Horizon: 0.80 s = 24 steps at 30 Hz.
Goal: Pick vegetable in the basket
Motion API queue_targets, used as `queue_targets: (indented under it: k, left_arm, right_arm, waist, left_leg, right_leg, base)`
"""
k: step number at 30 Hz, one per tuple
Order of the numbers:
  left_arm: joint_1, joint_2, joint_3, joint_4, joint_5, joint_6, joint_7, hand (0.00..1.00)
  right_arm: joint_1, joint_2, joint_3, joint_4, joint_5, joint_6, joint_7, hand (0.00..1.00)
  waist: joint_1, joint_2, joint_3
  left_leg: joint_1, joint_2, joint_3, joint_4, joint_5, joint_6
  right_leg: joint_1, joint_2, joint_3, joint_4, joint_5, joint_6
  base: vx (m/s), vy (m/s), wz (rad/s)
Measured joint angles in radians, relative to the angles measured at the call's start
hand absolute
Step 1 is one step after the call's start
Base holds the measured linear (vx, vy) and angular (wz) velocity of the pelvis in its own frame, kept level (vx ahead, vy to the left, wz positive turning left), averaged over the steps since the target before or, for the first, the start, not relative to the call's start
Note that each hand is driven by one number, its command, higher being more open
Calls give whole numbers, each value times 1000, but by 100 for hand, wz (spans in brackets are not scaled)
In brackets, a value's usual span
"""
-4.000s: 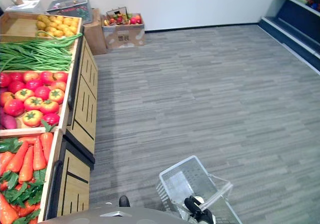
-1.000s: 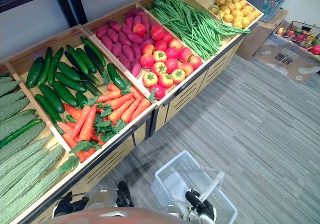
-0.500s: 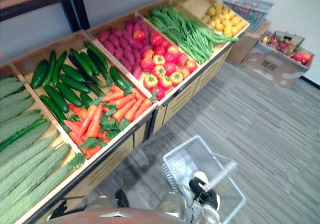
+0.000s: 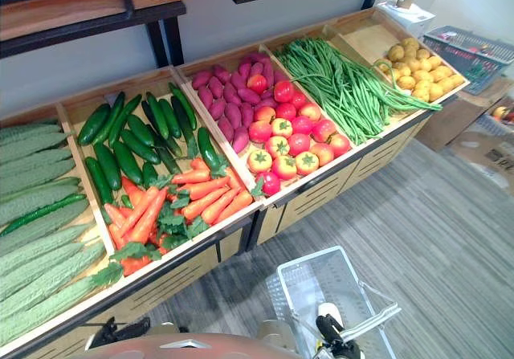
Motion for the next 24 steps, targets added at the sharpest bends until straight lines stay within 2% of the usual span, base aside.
queue_targets:
  k: [5, 7, 11, 16, 17, 18, 22, 24]
  left_arm:
    - [-6, 8, -21, -30, -15, 15, -9, 100]
    - [-5, 17, -18, -29, -23, 15, -5, 100]
    - [-6, 12, 26, -26, -164, 13, 11, 100]
    - [-9, 5, 189, -21, -391, -9, 66, 100]
    - [-10, 8, 316, -20, -501, -32, 98, 100]
    - [-10, 8, 357, -17, -539, -35, 108, 100]
    - [-15, 7, 462, 3, -577, -46, 116, 100]
    - [-38, 8, 569, 16, -638, -47, 132, 100]
  right_arm:
    - [8, -4, -20, 66, 0, 10, -2, 0]
    - [9, 11, -17, 74, -3, 10, -2, 0]
    - [11, 28, -17, 103, -9, 11, -5, 0]
    - [8, 32, -2, 107, -9, 12, -14, 0]
    - [8, 27, 2, 107, -9, 12, -16, 0]
    - [8, 20, 1, 111, -8, 12, -17, 0]
    - [0, 0, 0, 130, -8, 10, -17, 0]
    - [0, -7, -18, 142, 0, 10, -16, 0]
  waist:
    - [-4, -13, -19]
    - [-4, -30, -30]
    - [-4, -50, -38]
    - [-3, -52, -38]
    - [-2, -55, -36]
    - [-1, -48, -33]
    - [7, -43, -29]
    - [7, -43, -29]
  left_leg:
    - [56, -16, -55, -146, 74, -13]
    - [70, -24, -66, -185, 94, -12]
    - [102, -30, -105, -262, 133, -11]
    - [116, -35, -154, -325, 175, -7]
    - [113, -45, -182, -342, 195, -4]
    - [113, -49, -189, -343, 199, -1]
    - [96, -65, -219, -349, 216, 2]
    - [79, -79, -241, -350, 226, 5]
  right_leg:
    - [68, 6, -73, -72, 4, -6]
    - [84, 7, -86, -96, 5, -8]
    - [136, 15, -132, -151, 31, -23]
    - [159, 19, -180, -170, 43, -21]
    - [171, 13, -204, -187, 43, -21]
    - [176, 10, -210, -187, 43, -21]
    - [177, 3, -223, -194, 43, -22]
    - [180, 3, -235, -213, 39, -26]
  base:
    - [146, -42, 40]
    - [93, 7, 23]
    - [74, 11, 34]
    - [20, 4, 33]
    - [-32, -17, 43]
    - [-57, -14, 41]
    - [-101, -8, 18]
    - [-115, -22, 26]
